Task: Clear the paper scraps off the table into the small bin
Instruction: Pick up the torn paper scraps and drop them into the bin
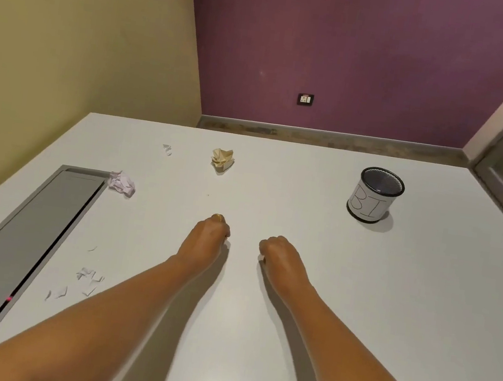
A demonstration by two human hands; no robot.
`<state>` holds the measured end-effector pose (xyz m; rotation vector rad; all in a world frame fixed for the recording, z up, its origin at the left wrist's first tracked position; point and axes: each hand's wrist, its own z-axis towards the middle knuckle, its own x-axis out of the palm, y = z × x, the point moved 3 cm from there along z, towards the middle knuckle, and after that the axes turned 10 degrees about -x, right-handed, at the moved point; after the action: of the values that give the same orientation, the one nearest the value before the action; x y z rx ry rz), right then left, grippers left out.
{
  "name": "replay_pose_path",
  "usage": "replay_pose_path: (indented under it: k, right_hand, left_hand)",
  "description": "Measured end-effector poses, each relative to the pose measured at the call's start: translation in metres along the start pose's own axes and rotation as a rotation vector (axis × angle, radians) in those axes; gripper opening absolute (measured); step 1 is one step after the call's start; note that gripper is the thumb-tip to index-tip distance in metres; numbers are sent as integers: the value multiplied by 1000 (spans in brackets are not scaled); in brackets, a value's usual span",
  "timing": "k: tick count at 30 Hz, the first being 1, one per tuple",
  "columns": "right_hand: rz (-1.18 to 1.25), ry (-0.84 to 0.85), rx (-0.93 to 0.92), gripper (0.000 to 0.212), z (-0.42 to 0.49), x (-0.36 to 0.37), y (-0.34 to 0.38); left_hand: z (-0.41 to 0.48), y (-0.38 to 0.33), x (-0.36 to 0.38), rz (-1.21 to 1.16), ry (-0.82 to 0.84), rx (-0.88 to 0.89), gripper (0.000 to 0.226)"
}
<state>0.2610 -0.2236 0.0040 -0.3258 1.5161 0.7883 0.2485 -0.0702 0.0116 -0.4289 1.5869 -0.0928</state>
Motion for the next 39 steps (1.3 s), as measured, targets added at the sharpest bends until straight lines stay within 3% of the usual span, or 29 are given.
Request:
replay_pose_path:
  k: [2, 8, 17, 22, 29, 39]
  right_hand:
    - [39, -49, 126, 15, -2, -19, -31]
    - [95, -315, 340, 20, 1, -73, -116]
    - [140, -655, 554, 21, 15, -124, -188]
    - [169, -651, 594, 22, 26, -124, -212]
    - [97, -604, 515, 25, 30, -117, -222]
    - [110, -740, 467, 19, 25, -110, -200]
  left_hand:
    - [20, -32, 3, -23, 14, 57, 27]
    - [77, -135, 1, -45, 1, 258, 37]
    - [130, -236, -14, -317, -23, 267, 35]
    - [152, -264, -5, -419, 13, 218, 21]
    - [166, -276, 4, -350, 109, 312, 45]
    - [138, -230, 5, -363, 9, 305, 40]
